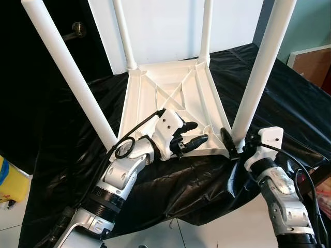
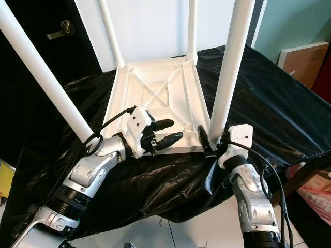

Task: Building children table

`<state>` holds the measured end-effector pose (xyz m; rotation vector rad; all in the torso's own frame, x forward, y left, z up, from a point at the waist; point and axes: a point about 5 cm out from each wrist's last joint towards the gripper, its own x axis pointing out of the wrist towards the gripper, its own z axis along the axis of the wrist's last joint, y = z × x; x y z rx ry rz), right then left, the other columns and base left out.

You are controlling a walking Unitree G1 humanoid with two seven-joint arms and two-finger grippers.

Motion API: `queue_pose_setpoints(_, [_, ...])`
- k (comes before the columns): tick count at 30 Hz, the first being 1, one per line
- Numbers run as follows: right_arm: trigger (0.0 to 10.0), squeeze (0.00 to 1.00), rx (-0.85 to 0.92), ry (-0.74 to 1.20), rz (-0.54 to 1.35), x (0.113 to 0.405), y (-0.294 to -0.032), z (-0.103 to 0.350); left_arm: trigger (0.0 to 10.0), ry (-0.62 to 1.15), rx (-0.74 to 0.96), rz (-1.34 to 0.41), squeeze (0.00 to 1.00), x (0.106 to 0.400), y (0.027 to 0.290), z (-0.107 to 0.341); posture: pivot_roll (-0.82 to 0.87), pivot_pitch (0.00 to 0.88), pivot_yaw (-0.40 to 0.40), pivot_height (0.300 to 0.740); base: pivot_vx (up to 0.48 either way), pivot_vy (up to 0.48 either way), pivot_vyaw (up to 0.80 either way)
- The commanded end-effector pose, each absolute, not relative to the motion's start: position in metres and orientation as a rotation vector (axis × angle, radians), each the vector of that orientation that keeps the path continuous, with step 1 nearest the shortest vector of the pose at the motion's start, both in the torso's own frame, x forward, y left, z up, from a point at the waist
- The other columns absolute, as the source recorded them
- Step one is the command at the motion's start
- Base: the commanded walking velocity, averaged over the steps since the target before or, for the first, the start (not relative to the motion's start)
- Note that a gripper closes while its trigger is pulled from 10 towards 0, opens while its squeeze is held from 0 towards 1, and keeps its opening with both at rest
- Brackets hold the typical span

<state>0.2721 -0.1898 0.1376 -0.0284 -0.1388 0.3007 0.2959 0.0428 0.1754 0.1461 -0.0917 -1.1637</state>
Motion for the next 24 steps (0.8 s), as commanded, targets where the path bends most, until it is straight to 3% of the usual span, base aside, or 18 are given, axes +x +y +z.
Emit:
queue_pose_setpoints(1, [10.0, 0.0, -0.032, -0.119, 0.362, 0.273, -0.19, 0.133, 10.0, -0.085, 0.163, -1.213, 0.0, 0.295, 0.044, 0.174, -0.16, 0.0, 0.093, 0.74, 0.0, 0.0, 0.0])
queue_pose_setpoints(12, [10.0, 0.0, -0.078, -0.097, 0.387, 0.283, -0.202, 0.129, 10.0, -0.065, 0.155, -1.2, 0.0, 0.294, 0.045, 0.168, -0.14, 0.0, 0.088, 0.74, 0.0, 0.0, 0.0])
queue_pose_setpoints(19, [10.0, 0.0, 0.008, -0.086, 0.288, 0.277, -0.196, 0.119, 10.0, -0.017, 0.119, -1.067, 0.0, 0.297, 0.05, 0.158, -0.12, 0.0, 0.091, 0.74, 0.0, 0.0, 0.0])
queue_pose_setpoints(24, [10.0, 0.0, 0.04, -0.102, 0.229, 0.273, -0.199, 0.121, 10.0, -0.042, 0.154, -0.966, 0.0, 0.297, 0.059, 0.157, -0.12, 0.052, 0.088, 0.74, 0.0, 0.0, 0.0])
